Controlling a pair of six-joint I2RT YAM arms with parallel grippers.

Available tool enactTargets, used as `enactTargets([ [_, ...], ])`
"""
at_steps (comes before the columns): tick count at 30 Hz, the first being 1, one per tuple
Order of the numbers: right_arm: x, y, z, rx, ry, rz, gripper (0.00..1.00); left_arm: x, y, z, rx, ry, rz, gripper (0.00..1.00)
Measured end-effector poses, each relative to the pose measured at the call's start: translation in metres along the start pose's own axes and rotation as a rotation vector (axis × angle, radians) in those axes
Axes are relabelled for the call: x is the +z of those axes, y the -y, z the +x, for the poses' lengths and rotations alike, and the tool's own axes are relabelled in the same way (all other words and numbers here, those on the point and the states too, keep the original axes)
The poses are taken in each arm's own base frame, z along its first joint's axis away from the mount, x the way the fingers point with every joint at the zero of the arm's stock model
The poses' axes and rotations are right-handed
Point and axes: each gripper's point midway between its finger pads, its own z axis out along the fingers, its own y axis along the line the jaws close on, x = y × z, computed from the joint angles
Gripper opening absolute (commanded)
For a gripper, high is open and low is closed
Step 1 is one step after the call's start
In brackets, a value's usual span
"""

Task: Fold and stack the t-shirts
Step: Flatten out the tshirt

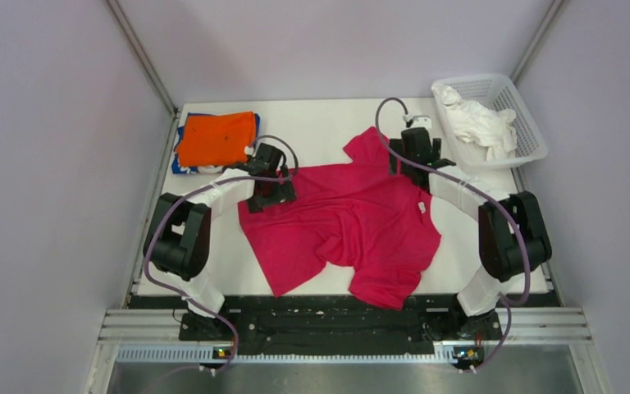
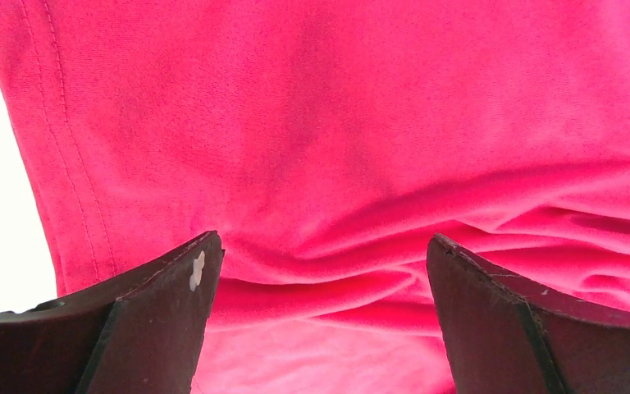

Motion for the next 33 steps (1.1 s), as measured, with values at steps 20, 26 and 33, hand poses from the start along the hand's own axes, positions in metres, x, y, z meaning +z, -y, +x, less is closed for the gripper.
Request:
enactTargets([
  [20,-0.011,-0.051,0.091,0.194,-0.200,-0.198,0.93,0.041,0.040,-0.045,-0.028,-0.021,-0.004,0.97],
  [26,0.030,-0.042,0.058,0.247,-0.179,-0.158,0.94,0.065,0.058,-0.097,-0.052,-0.010,-0.021,0.97],
  [33,0.073,-0.036,0.023,0.281,-0.162,-0.158,0.95,0.088,0.078,-0.157,-0.092,0.049,0.046,0.98],
])
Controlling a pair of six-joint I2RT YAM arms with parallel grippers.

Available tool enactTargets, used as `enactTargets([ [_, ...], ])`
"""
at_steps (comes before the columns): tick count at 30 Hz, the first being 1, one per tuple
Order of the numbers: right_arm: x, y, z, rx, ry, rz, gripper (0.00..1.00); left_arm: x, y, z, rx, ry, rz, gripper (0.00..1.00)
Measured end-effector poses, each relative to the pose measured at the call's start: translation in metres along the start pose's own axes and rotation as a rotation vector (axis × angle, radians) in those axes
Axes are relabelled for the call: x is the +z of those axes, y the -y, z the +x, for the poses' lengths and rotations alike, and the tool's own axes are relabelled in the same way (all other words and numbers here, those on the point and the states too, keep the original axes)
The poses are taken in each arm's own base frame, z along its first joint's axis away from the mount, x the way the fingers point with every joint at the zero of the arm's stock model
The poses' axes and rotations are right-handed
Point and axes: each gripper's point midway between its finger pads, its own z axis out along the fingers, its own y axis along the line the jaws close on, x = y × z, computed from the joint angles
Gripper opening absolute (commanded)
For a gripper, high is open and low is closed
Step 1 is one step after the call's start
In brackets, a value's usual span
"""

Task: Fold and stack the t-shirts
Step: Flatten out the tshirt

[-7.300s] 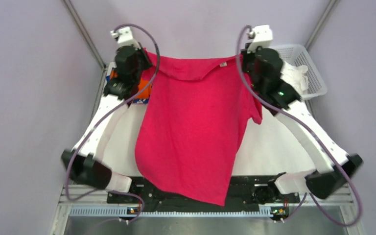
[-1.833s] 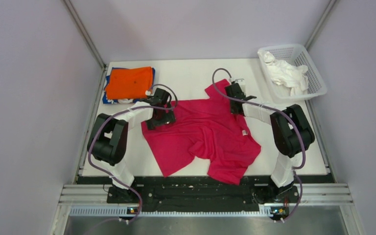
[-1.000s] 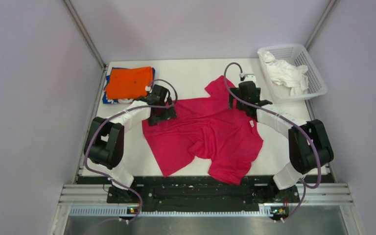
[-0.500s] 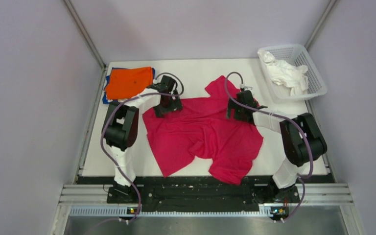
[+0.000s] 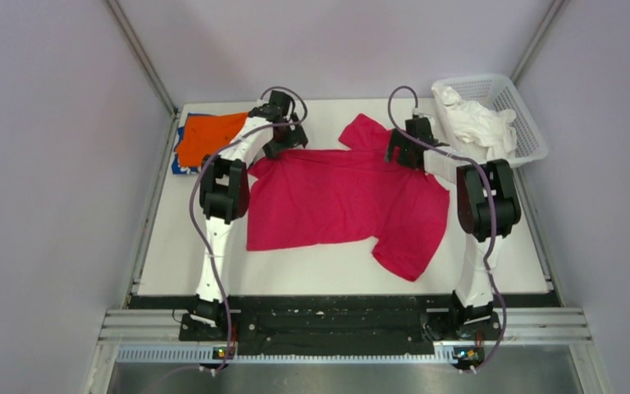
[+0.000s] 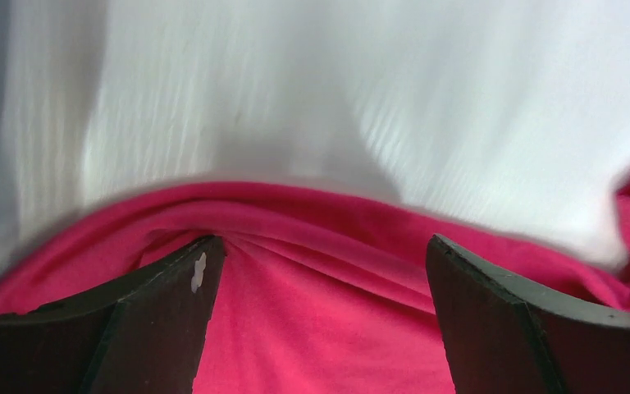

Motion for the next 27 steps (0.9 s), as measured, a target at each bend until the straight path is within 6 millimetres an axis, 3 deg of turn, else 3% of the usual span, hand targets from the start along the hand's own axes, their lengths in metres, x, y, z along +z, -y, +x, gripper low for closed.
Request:
enactTargets([
  [4,0.017,-0.001,-0.021,-0.006,0.013,0.003,0.96,0.010,0.017,-0.025,-0.024,0.024,0.084,0.99],
  [8,0.019,0.001,-0.031,-0.027,0.010,0.012,0.99,0.012,0.027,-0.040,-0.041,0.031,0.163,0.99],
  [11,0.009,0.002,-0.039,-0.033,0.023,0.008,0.99,0.008,0.031,-0.042,-0.039,0.029,0.193,0.99],
  [13,-0.011,0.004,-0.039,-0.029,0.036,-0.002,0.99,0.000,0.031,-0.037,-0.020,0.028,0.200,0.99],
  [17,-0.082,0.010,-0.045,0.012,0.123,-0.042,0.99,-0.055,0.026,-0.006,0.049,0.017,0.178,0.99],
  [21,-0.158,0.019,-0.050,0.101,0.280,-0.100,0.99,-0.149,0.011,0.038,0.089,0.076,0.206,0.99],
  [24,-0.184,0.030,-0.035,0.173,0.331,-0.119,0.99,-0.205,-0.023,0.070,0.057,0.141,0.224,0.99],
  [27,-0.185,0.039,-0.005,0.233,0.300,-0.118,0.99,-0.219,-0.072,0.102,-0.014,0.178,0.172,0.99],
])
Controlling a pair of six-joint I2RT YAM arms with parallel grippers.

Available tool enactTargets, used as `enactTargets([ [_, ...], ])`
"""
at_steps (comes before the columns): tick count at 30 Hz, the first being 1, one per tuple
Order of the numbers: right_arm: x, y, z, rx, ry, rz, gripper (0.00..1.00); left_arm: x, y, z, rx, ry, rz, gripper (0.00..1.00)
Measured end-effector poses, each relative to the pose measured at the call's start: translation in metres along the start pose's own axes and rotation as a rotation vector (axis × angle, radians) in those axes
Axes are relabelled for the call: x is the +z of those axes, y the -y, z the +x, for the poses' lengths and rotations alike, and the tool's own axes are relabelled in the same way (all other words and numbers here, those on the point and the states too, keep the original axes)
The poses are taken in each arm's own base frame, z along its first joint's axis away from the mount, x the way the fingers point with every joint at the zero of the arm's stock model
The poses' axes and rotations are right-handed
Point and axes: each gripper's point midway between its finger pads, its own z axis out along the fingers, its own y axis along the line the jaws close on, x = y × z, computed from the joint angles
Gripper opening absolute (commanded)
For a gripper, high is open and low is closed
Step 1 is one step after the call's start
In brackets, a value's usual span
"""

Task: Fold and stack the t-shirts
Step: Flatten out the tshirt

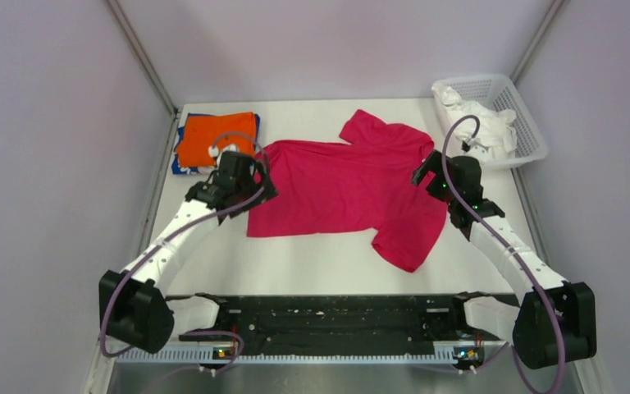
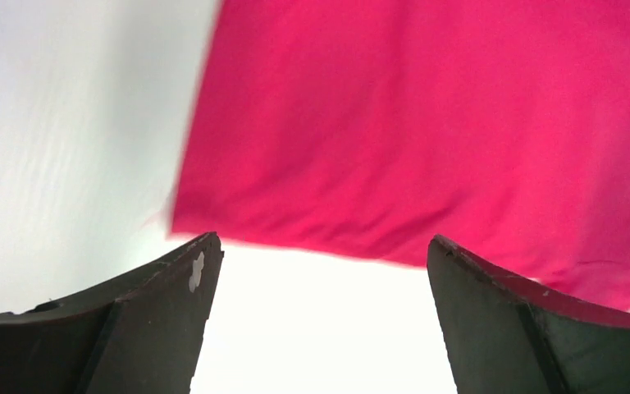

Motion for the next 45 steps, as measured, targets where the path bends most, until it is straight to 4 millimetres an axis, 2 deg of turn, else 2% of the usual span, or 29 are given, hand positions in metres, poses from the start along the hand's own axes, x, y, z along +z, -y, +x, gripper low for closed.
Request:
enactTargets([
  [4,-0.001,0.011,0.030,0.032,-0.082,0.021,0.99,0.003,-0.076,0.064,-0.058,-0.075,-0.208,0.95],
  [6,-0.002,0.011,0.032,0.039,-0.093,0.020,0.99,0.004,-0.103,0.089,-0.075,-0.119,-0.297,0.93],
  [9,-0.001,0.012,0.036,0.040,-0.106,0.021,0.99,0.001,-0.123,0.102,-0.128,-0.110,-0.376,0.89],
  [11,0.001,0.013,0.039,0.037,-0.119,0.029,0.99,0.001,-0.126,0.098,-0.169,-0.077,-0.391,0.86],
  [14,0.000,0.016,0.044,0.034,-0.137,0.040,0.99,0.005,-0.125,0.089,-0.255,-0.018,-0.397,0.75],
  [19,-0.001,0.018,0.044,0.033,-0.136,0.046,0.99,0.018,-0.122,0.080,-0.374,0.035,-0.399,0.66],
  [32,-0.003,0.021,0.041,0.032,-0.120,0.059,0.99,0.056,-0.131,0.096,-0.465,-0.007,-0.493,0.54],
  [38,-0.004,0.022,0.041,0.031,-0.115,0.065,0.99,0.065,-0.127,0.090,-0.480,0.001,-0.489,0.35],
  [40,-0.003,0.023,0.040,0.031,-0.113,0.069,0.99,0.067,-0.125,0.089,-0.484,-0.003,-0.487,0.22],
  [42,-0.003,0.024,0.040,0.030,-0.112,0.075,0.99,0.067,-0.125,0.090,-0.491,-0.006,-0.486,0.02],
  [45,-0.004,0.028,0.042,0.027,-0.118,0.094,0.99,0.069,-0.121,0.091,-0.501,-0.016,-0.469,0.00],
])
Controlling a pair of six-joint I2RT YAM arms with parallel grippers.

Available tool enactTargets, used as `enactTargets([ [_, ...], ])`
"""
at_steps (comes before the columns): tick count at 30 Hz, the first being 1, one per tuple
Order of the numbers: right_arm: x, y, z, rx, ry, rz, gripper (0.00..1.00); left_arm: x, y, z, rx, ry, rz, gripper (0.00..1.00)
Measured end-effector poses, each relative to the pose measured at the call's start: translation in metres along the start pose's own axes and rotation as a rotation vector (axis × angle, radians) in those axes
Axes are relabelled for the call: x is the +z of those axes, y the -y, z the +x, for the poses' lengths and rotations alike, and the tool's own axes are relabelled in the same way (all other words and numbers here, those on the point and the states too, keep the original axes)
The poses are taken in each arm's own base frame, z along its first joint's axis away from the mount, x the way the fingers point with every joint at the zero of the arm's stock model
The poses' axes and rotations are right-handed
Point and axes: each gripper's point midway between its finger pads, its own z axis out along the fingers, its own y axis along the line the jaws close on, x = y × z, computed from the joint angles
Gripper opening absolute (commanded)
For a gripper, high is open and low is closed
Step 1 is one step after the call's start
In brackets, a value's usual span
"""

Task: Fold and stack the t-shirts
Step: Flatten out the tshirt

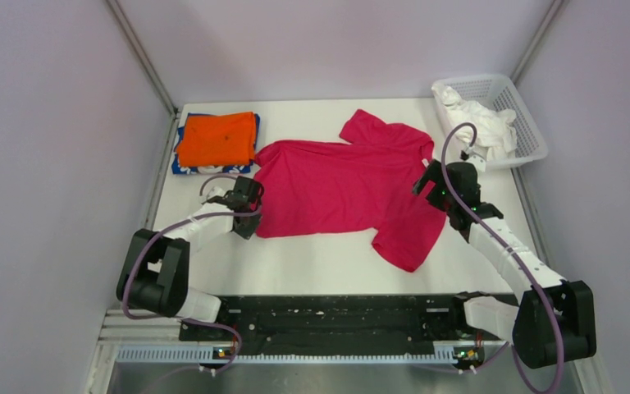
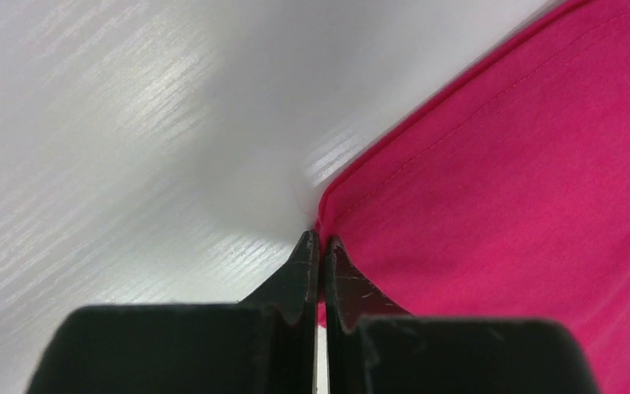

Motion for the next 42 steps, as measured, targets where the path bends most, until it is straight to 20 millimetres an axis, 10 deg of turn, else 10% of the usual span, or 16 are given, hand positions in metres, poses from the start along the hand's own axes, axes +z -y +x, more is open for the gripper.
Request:
enactTargets([
  [9,-0.008,0.016,0.020,-0.026,-0.069,0.086,0.95,-0.004,-0.004,0.003,0.022,-0.005,0.035,0.00],
  [17,-0.049,-0.008,0.079,-0.240,-0.257,0.072,0.85,-0.022,0.000,-0.007,0.079,0.026,0.108,0.00],
  [27,-0.086,0.058,0.154,-0.270,-0.495,0.254,0.52,-0.023,-0.001,-0.007,0.111,0.030,0.112,0.00],
  [42,-0.086,0.061,0.188,-0.185,-0.573,0.212,0.34,-0.022,-0.005,-0.006,0.118,0.027,0.105,0.00],
])
